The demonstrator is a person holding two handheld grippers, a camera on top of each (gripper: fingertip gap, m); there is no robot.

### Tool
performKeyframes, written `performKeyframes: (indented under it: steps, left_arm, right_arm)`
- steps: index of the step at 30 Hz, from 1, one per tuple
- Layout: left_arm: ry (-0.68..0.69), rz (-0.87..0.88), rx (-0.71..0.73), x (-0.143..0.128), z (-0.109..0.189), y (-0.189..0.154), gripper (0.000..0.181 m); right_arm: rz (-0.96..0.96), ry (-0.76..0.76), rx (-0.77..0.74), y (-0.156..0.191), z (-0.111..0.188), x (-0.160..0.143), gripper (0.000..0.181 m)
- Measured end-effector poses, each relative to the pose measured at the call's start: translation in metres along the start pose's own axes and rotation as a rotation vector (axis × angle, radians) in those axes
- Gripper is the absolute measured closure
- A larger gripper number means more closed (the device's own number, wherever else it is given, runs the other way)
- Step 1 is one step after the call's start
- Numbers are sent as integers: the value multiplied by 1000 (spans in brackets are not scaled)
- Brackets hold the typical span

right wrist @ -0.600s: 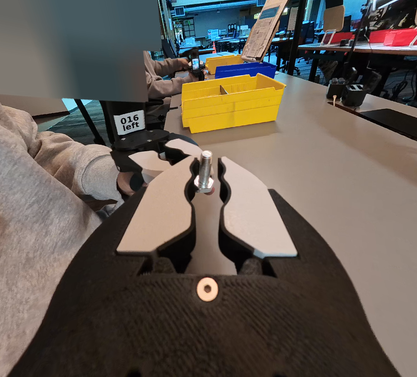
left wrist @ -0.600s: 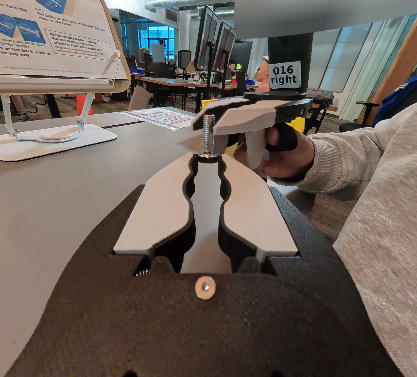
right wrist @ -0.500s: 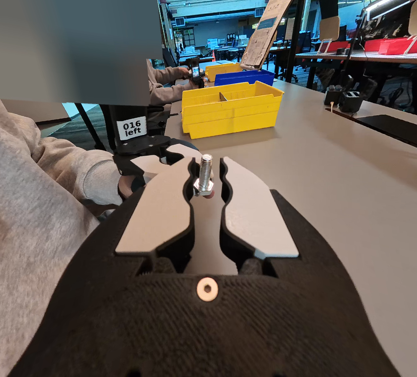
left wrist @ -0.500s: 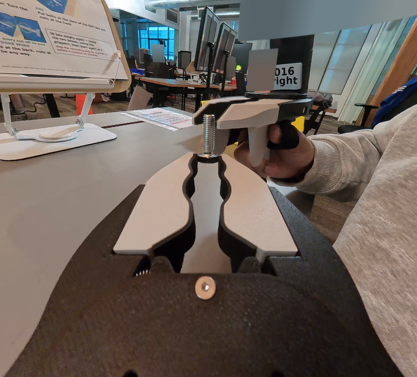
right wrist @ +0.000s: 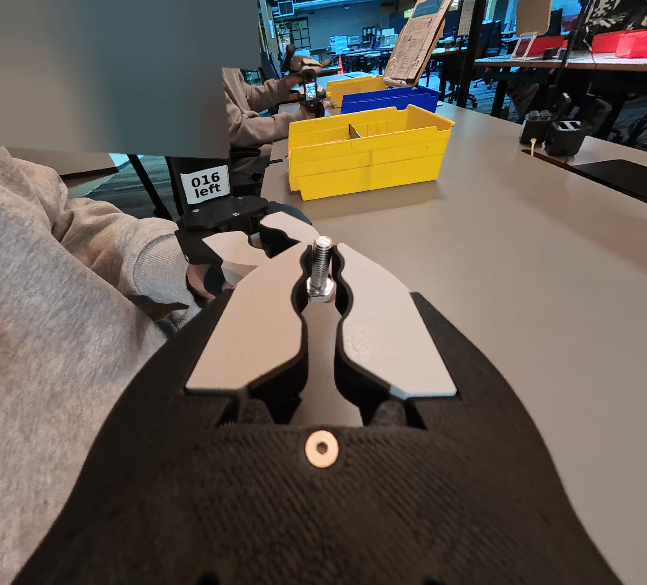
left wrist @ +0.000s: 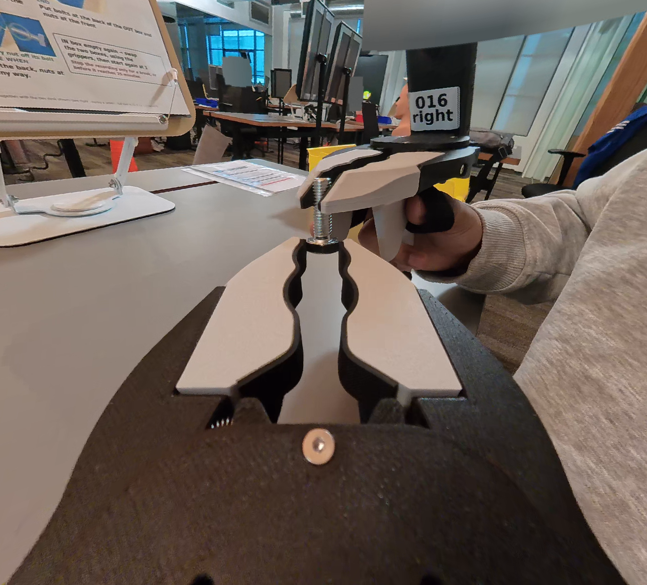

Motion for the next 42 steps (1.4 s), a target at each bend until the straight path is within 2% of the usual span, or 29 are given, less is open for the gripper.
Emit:
performKeyframes:
  steps: [42]
  left_arm:
    - [-5,-15,-18,0,-2,-4,162]
  right_arm:
    - [-43,-27,78,1,-1,-1,171]
Point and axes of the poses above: each gripper's, where its closed fingertips meet, z back along the fingers, x out of its top, y = z × x across the jaws, the point moved 10 cm from there along z, back along the fingers, and after that the axes turned 8 degrees about y, right-handed, at the moved point
